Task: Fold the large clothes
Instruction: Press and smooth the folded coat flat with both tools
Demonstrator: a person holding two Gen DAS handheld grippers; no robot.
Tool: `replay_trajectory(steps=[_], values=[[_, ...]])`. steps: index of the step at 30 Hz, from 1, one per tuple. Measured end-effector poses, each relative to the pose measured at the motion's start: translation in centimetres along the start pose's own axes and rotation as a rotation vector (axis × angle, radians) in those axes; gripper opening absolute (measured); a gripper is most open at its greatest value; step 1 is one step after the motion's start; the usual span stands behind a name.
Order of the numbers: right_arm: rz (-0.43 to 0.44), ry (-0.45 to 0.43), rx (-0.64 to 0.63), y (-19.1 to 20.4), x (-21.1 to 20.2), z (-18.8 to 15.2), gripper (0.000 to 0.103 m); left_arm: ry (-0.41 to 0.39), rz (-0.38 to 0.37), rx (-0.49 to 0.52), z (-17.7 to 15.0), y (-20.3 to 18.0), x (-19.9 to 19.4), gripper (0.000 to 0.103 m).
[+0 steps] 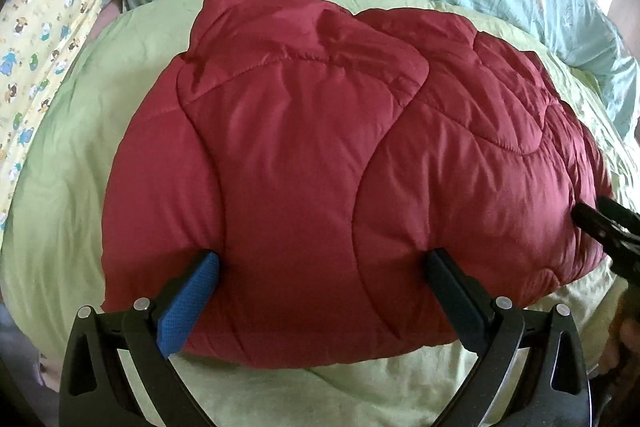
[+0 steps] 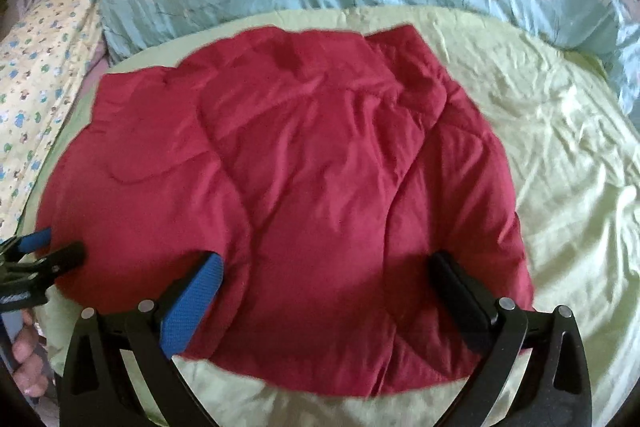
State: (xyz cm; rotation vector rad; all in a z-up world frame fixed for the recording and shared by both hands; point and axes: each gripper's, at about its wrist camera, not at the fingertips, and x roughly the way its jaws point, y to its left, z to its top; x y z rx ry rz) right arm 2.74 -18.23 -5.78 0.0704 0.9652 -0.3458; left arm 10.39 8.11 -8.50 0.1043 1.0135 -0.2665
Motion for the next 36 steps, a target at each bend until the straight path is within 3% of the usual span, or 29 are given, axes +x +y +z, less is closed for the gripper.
replay_trajectory(steps=[6, 9, 14, 31, 36], values=[[0.080, -0.001, -0.021, 1.4, -1.1, 1.7, 0.102, -0.019, -0.038, -0.036, 2.3, 0.5, -0.9, 0.101], [0.061, 0.033, -0.049, 1.9, 0.8, 3.0, 0.102, 0.027, -0.023, -0.019, 3.2, 0.3, 1.0, 0.103], [0.041, 0.096, -0.024, 1.0, 4.7, 4.2, 0.103, 0.030, -0.005, -0.004, 4.2, 0.0, 2.9, 0.103], [0.020, 0.088, 0.016, 0.2, 5.9, 4.4, 0.103, 0.023, 0.008, -0.001, 4.9, -0.3, 4.7, 0.103], [0.012, 0.018, 0.017, 0.6, 3.5, 5.2, 0.102, 0.021, 0.009, 0.000, 4.8, -0.3, 4.5, 0.103]])
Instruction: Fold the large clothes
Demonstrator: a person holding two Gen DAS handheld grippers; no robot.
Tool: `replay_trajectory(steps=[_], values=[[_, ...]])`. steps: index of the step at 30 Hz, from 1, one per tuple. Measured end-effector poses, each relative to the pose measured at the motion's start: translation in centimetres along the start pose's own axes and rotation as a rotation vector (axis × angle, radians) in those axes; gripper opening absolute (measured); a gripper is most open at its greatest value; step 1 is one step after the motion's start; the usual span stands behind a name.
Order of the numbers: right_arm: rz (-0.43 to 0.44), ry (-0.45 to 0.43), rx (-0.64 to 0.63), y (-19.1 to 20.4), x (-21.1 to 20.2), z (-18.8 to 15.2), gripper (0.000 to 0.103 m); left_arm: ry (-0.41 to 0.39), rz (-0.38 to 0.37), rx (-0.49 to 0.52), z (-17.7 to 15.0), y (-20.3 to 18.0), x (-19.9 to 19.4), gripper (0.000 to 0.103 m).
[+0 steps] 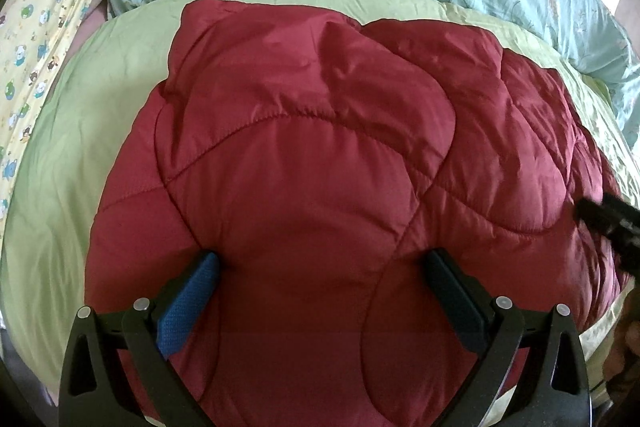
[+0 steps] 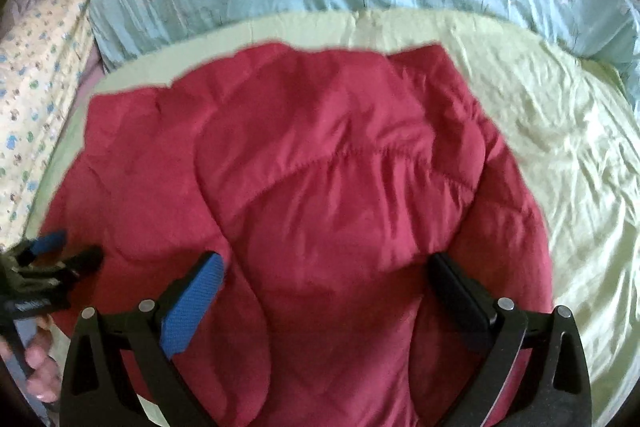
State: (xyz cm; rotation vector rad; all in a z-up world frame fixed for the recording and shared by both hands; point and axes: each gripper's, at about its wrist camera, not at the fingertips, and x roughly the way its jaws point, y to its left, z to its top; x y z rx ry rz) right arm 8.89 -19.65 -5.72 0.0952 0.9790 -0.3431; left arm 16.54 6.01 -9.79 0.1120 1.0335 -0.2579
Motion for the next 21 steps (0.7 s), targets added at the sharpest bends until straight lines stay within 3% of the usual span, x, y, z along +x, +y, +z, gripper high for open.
replay_trajectory(steps=[2, 8, 13, 21], values=[[-0.004, -0.018, -0.001, 0.0, -0.3, 0.5, 0.102, -0.001, 0.003, 0.000, 0.0, -0.1, 0.0, 0.103], [-0.017, 0.052, -0.019, -0.7, 2.9, 0.8, 0.103, -0.004, 0.007, 0.002, 0.1, -0.2, 0.1, 0.103], [-0.016, 0.051, -0.022, -0.9, 3.3, 0.7, 0.103, -0.044, -0.019, -0.013, -0.1, 0.1, -1.9, 0.100], [0.019, 0.003, -0.042, -0.2, -2.1, -1.0, 0.102, -0.085, -0.027, 0.019, -1.7, 0.3, -5.1, 0.098]])
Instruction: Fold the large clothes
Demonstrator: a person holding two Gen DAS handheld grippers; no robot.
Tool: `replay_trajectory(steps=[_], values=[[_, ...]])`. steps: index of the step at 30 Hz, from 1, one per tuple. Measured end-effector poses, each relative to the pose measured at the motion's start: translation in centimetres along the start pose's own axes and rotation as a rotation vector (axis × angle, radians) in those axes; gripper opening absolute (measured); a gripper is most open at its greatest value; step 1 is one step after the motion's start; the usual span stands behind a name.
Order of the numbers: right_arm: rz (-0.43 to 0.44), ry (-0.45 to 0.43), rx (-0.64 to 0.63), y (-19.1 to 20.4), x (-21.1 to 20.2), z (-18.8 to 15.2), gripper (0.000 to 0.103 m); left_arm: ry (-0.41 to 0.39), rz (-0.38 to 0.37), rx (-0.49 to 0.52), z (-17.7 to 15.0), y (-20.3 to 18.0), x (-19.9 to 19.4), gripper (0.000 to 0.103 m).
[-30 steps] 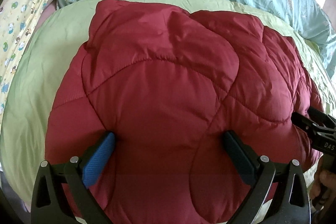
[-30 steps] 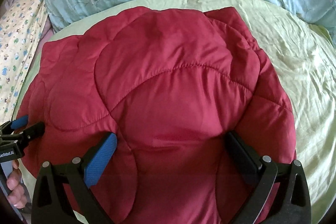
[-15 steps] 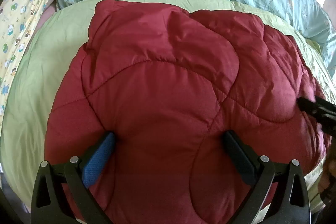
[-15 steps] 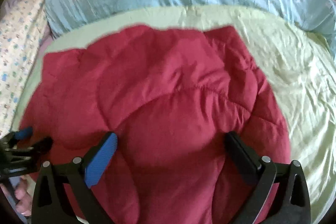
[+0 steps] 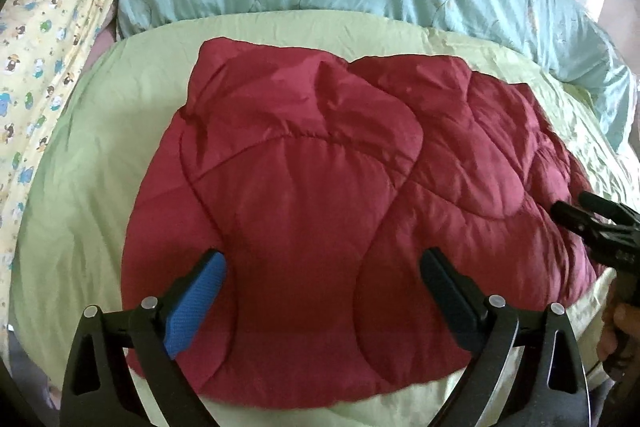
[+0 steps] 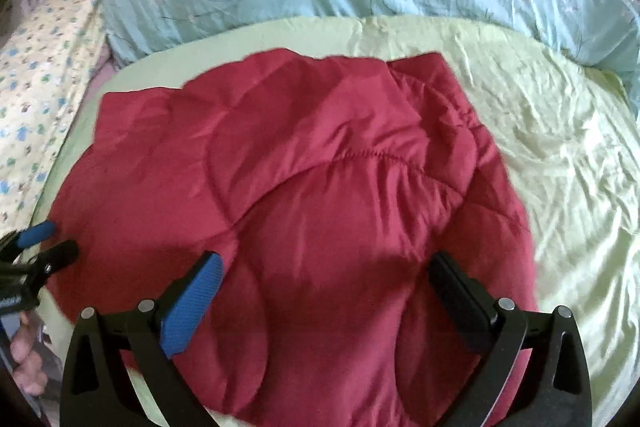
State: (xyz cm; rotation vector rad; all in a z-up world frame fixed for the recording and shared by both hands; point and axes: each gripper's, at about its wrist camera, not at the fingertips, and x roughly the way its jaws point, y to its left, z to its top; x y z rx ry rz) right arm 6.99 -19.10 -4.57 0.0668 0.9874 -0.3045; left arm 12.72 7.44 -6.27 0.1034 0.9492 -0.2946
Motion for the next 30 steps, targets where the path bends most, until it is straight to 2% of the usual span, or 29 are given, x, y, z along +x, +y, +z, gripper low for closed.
replay_trajectory(steps=[8, 15, 18, 22, 30], values=[[0.054, 0.005, -0.012, 0.6, -3.8, -4.1, 0.102, 0.021, -0.028, -0.007, -2.5, 0.4, -2.0, 0.098], [0.085, 0.003, -0.041, 1.8, -6.2, -7.4, 0.103, 0.021, 0.057, 0.035, -6.0, -0.3, -4.6, 0.100], [0.089, 0.013, -0.046, 2.2, -6.5, -8.6, 0.103, 0.043, 0.063, 0.032, -7.5, -0.6, -5.0, 0.100], [0.085, 0.026, -0.058, 2.7, -7.4, -9.6, 0.103, 0.060, 0.090, 0.049, -9.1, -1.0, -6.3, 0.100], [0.082, -0.022, -0.086, 3.9, -11.5, -9.9, 0.103, 0.003, 0.110, 0.022, -9.8, -1.8, -10.9, 0.102]])
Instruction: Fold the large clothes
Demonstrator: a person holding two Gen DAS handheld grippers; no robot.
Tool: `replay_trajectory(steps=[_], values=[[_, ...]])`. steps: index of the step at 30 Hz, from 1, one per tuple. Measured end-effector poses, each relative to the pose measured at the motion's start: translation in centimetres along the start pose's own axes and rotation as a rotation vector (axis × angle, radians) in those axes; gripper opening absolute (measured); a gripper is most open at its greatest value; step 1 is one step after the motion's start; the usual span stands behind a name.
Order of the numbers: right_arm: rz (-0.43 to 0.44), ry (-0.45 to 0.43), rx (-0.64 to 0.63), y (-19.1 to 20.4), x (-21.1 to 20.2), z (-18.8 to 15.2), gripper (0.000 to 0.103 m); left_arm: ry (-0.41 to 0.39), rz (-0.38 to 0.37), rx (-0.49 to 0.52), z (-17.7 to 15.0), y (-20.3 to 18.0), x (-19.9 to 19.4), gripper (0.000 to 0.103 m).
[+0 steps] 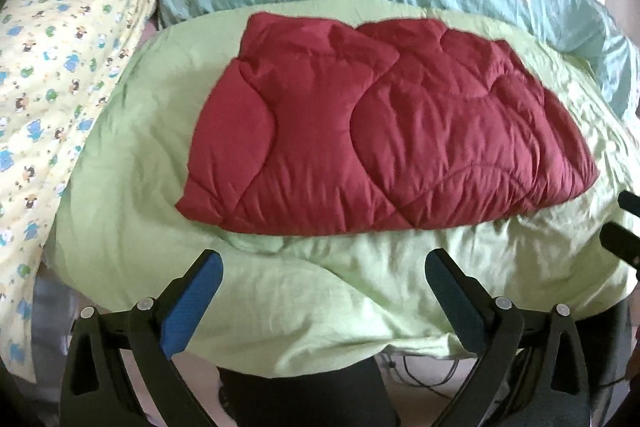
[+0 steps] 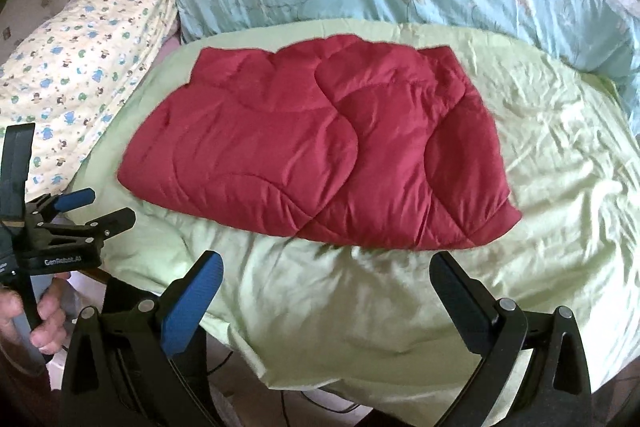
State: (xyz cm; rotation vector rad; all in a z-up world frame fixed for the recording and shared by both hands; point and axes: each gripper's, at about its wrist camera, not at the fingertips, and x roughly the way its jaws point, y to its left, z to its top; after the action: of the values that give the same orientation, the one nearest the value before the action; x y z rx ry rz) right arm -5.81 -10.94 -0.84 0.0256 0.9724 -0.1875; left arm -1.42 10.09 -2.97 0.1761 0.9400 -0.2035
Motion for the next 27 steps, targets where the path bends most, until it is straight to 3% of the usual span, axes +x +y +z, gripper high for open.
replay_trajectory(steps=[8, 16, 27], values=[[-0.012, -0.038, 0.016, 0.2, 0.9, 1.5, 0.103, -0.062, 0.006, -0.029, 1.7, -0.4, -0.4, 0.102], [-0.013, 0.018, 0.007, 0.2, 3.5, 2.8, 0.103, 0.011, 0.046, 0.023, 3.6, -1.3, 3.3, 0.102], [-0.018, 0.029, -0.021, 0.3, 4.1, 4.4, 0.103, 0.017, 0.070, 0.067, 4.9, -2.1, 4.0, 0.102]])
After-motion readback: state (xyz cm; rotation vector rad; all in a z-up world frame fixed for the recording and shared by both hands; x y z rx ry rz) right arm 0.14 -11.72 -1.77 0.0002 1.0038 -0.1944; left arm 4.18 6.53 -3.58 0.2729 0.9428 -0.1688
